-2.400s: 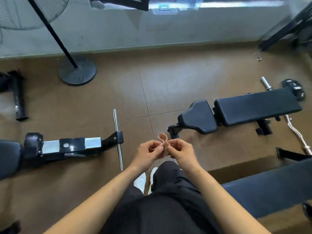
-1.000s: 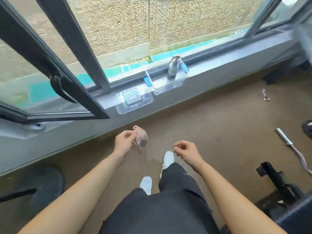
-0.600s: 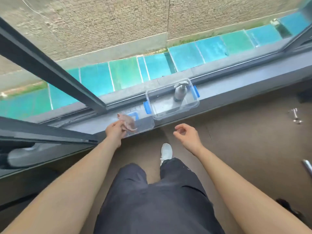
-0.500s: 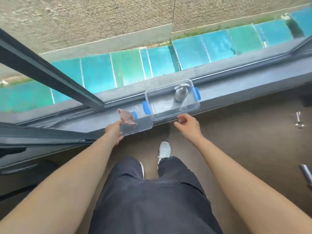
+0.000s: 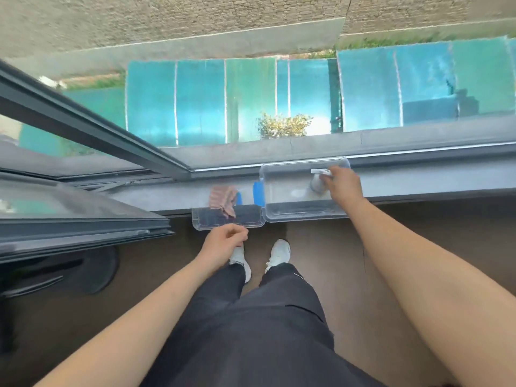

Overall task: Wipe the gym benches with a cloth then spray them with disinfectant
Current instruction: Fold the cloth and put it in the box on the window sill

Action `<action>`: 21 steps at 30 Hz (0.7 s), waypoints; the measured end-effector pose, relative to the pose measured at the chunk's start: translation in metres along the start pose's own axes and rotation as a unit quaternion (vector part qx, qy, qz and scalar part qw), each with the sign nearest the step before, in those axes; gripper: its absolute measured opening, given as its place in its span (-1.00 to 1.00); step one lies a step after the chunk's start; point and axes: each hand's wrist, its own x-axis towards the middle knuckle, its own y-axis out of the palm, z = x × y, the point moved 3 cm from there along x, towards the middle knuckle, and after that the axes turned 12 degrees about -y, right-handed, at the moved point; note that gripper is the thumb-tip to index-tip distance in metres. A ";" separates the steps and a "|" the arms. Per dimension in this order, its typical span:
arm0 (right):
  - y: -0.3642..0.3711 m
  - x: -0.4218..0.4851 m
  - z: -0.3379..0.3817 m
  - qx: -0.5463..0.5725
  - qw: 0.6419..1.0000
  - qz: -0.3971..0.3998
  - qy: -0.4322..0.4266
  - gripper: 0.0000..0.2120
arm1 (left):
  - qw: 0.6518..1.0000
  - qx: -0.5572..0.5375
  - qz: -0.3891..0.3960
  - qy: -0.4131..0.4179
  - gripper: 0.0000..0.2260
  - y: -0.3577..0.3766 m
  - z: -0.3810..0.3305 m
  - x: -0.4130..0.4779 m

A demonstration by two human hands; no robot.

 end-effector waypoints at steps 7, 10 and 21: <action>-0.038 -0.042 0.012 0.110 0.991 -0.078 0.003 -0.69 | 0.989 0.091 -0.026 0.116 -0.87 -0.011 -0.036 -0.004; -0.052 -0.076 0.021 0.247 0.955 -0.156 0.043 -0.65 | 0.978 0.135 -0.020 0.161 -0.78 -0.009 -0.056 0.003; -0.060 -0.205 0.073 0.575 0.747 -0.296 0.154 -0.81 | 0.853 0.399 0.103 0.321 -0.18 0.017 -0.097 -0.014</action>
